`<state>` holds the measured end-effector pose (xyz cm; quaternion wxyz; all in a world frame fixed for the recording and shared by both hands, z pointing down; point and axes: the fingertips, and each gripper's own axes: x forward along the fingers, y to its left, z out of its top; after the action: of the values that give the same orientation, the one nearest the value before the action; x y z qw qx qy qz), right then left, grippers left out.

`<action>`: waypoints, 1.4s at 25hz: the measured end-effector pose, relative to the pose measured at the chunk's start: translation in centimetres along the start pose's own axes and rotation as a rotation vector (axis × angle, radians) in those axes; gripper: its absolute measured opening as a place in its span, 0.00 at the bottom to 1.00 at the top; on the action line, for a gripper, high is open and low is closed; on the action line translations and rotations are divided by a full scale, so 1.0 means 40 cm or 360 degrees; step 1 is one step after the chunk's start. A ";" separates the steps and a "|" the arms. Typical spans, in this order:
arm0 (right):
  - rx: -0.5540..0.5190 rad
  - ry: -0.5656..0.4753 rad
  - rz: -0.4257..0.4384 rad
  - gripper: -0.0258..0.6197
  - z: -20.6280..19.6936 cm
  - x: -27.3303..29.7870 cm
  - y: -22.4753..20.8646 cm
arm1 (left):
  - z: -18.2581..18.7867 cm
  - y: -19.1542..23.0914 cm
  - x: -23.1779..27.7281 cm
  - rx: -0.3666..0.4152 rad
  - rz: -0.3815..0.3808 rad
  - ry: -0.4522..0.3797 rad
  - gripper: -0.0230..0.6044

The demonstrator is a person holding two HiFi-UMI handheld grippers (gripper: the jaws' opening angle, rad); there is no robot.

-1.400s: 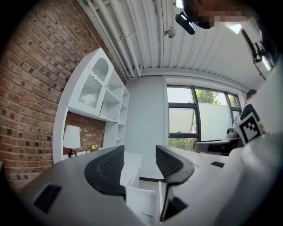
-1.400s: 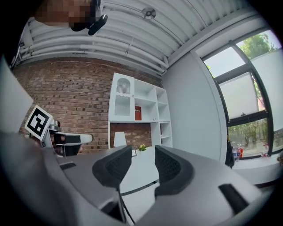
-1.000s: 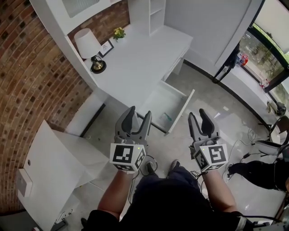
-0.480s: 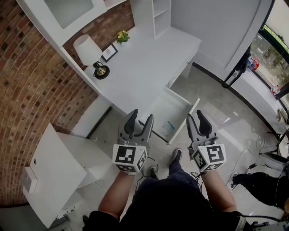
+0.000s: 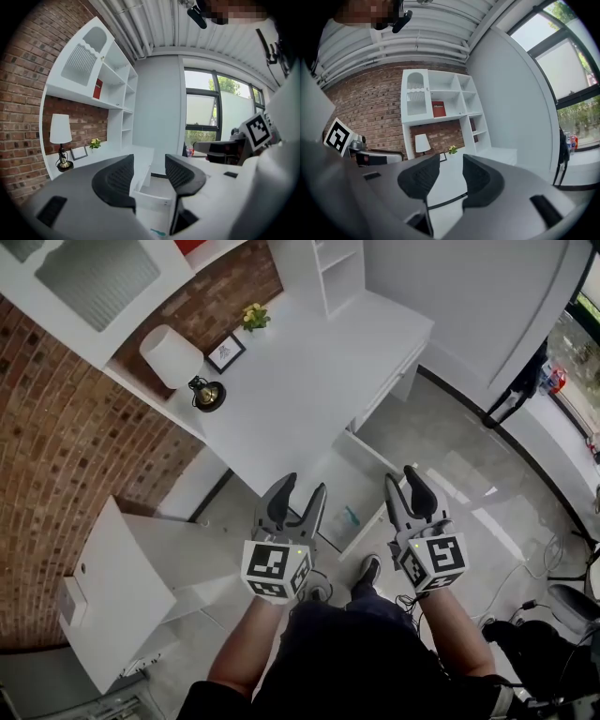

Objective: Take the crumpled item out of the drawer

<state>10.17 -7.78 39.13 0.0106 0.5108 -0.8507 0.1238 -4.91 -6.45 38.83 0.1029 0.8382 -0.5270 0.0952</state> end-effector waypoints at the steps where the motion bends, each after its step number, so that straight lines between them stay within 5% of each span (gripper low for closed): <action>1: 0.0009 0.0011 0.0005 0.27 -0.008 0.007 -0.013 | -0.012 -0.003 0.013 0.0004 0.0003 0.0023 0.36; 11: 0.0076 0.0160 -0.0095 0.27 -0.113 0.107 -0.096 | -0.202 0.035 0.183 -0.0031 -0.0145 0.0318 0.36; 21: 0.0119 0.0342 -0.0291 0.26 -0.240 0.172 -0.154 | -0.494 0.076 0.331 0.0006 -0.0345 0.0637 0.36; 30: 0.0193 0.0422 -0.0384 0.26 -0.321 0.204 -0.215 | -0.783 0.035 0.378 0.0380 -0.0687 0.1063 0.36; 35: 0.0243 0.0472 -0.0422 0.25 -0.365 0.203 -0.247 | -0.952 0.009 0.365 0.0474 -0.0860 0.1338 0.36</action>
<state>13.34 -16.00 56.43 0.1133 0.5938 -0.7532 0.2593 -0.97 -8.85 79.35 0.2062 0.8392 -0.1858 0.4676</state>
